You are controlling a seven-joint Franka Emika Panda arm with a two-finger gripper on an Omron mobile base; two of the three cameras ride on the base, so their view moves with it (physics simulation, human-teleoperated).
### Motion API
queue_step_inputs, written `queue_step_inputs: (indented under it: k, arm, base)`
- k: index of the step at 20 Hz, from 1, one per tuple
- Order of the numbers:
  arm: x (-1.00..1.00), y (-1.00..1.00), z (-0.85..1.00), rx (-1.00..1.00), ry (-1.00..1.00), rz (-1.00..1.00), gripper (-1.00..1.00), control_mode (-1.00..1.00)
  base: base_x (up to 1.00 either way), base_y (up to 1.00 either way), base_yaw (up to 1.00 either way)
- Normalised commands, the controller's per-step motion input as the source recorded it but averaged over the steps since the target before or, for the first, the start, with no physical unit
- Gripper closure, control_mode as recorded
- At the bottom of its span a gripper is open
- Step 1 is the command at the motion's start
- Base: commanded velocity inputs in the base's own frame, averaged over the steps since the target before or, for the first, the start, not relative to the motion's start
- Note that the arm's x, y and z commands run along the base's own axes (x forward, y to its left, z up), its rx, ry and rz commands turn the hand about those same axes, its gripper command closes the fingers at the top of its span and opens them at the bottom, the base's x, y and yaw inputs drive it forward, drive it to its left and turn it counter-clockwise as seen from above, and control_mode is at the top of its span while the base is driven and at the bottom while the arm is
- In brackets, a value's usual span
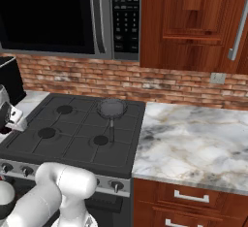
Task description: Put the onion and eggplant in the pan. Then turn on the rear right burner and set the heat to medium.
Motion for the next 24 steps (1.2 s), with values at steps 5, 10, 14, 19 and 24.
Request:
queue_step_inputs:
  k: [5, 10, 14, 19, 24]
  arm:
    - [0.45, -1.00, 0.34, 0.00, 0.00, 0.00, 1.00, -1.00]
    - [0.39, -1.00, 0.34, 0.00, 0.01, 0.00, 1.00, -1.00]
    - [0.31, -1.00, 0.31, 0.00, 0.00, 0.00, 1.00, -1.00]
    - [0.06, -1.00, 0.11, 0.00, -0.02, 0.00, 1.00, -1.00]
    - [0.00, -0.92, 0.00, -0.13, -0.07, 0.00, 1.00, -1.00]
  base:
    - [0.00, 0.00, 0.00]
    - [0.00, 0.00, 0.00]
    - [0.00, 0.00, 0.00]
    - [0.00, 0.00, 0.00]
    - [0.00, 0.00, 0.00]
